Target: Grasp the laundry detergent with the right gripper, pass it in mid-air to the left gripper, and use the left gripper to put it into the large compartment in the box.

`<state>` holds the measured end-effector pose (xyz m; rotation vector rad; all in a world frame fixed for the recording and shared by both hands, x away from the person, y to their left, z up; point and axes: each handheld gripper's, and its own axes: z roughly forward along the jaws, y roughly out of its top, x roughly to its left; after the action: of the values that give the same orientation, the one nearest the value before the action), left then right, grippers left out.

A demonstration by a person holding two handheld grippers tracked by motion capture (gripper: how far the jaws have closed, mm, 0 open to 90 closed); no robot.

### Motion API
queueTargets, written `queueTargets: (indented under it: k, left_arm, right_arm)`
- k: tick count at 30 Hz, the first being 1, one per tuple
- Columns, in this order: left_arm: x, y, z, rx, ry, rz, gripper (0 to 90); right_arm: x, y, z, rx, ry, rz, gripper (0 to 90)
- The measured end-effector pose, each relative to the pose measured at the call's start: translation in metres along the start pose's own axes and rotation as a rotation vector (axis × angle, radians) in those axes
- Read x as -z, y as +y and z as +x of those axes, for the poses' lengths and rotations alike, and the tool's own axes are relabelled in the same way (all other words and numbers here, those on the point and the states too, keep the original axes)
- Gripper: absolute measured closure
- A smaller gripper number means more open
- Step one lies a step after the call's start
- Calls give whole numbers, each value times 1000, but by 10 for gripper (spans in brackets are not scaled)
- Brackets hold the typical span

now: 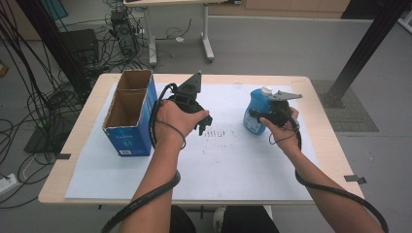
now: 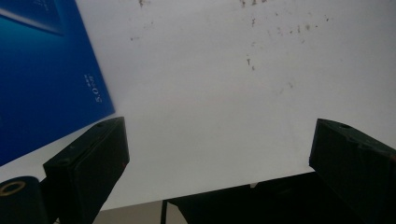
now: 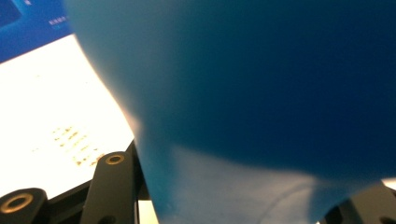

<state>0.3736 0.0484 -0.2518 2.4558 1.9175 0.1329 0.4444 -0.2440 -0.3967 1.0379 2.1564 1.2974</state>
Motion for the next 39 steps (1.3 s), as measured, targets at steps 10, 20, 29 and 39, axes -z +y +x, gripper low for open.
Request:
queueTargets:
  k: [10, 20, 29, 39]
  left_arm:
    - [17, 0, 0, -70, 2, -25, 53]
    - [43, 18, 1, -210, 11, -42, 52]
    - [77, 32, 5, -349, -32, -106, 50]
    - [106, 43, 12, -457, -53, -134, 50]
  right_arm:
    - [15, 19, -5, 5, 47, 12, 441]
    - [32, 45, -10, 23, 111, 44, 441]
    - [36, 64, 12, 65, 201, 90, 440]
    - [26, 93, 37, 124, 315, 108, 441]
